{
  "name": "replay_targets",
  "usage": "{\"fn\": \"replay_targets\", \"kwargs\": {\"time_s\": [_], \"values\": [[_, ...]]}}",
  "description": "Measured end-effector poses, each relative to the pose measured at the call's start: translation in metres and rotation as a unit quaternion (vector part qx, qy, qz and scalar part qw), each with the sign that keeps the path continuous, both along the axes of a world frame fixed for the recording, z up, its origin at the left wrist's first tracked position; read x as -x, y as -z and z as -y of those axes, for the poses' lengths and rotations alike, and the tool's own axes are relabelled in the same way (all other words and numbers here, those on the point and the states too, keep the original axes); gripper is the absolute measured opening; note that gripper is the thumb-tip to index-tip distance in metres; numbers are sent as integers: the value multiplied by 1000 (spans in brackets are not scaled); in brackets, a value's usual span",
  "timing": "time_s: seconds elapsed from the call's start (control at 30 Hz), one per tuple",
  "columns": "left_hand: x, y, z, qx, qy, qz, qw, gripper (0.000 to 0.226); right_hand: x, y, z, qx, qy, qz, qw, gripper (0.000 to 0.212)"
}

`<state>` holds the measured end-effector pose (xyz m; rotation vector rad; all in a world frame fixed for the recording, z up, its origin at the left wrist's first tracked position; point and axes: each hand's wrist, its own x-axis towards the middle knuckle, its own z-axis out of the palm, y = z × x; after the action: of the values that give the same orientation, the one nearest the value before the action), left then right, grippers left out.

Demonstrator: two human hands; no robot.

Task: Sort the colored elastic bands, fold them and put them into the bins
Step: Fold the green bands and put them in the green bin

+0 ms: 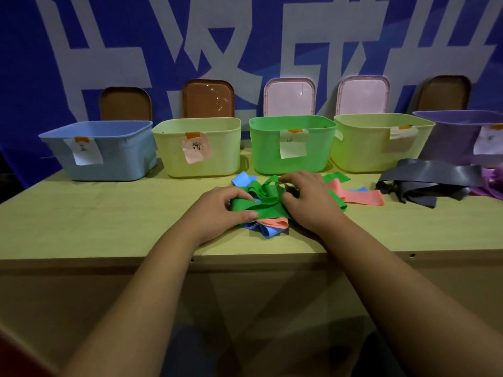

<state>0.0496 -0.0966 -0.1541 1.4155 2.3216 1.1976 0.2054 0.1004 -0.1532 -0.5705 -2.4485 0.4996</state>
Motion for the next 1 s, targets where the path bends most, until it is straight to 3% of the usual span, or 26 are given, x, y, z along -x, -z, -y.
{"fn": "replay_targets", "kwargs": {"time_s": [0.23, 0.4, 0.5, 0.67, 0.8, 0.87, 1.0], "values": [[-10, -5, 2, -53, -33, -84, 995, 36, -9, -3, 9, -14, -58, -42, 997, 32], [-14, -14, -6, -110, -46, -48, 992, 26, -16, -5, 17, 25, -110, -45, 993, 59], [-19, -33, -16, -107, -20, -74, 991, 21, -16, -6, 19, 36, -109, -50, 992, 72], [-22, -59, -42, -119, 3, -85, 989, 23, -14, -9, 13, 71, -87, -155, 981, 46], [-16, -67, -63, -97, -1, -112, 989, 42, -8, -20, -5, 71, -43, -188, 979, 34], [-9, -65, -70, -65, -6, -80, 995, 60, -4, -27, -17, 74, -5, -185, 980, 32], [10, -49, -73, 61, 43, -36, 997, 87, 6, -42, -39, 81, 82, -171, 978, 31]]}}
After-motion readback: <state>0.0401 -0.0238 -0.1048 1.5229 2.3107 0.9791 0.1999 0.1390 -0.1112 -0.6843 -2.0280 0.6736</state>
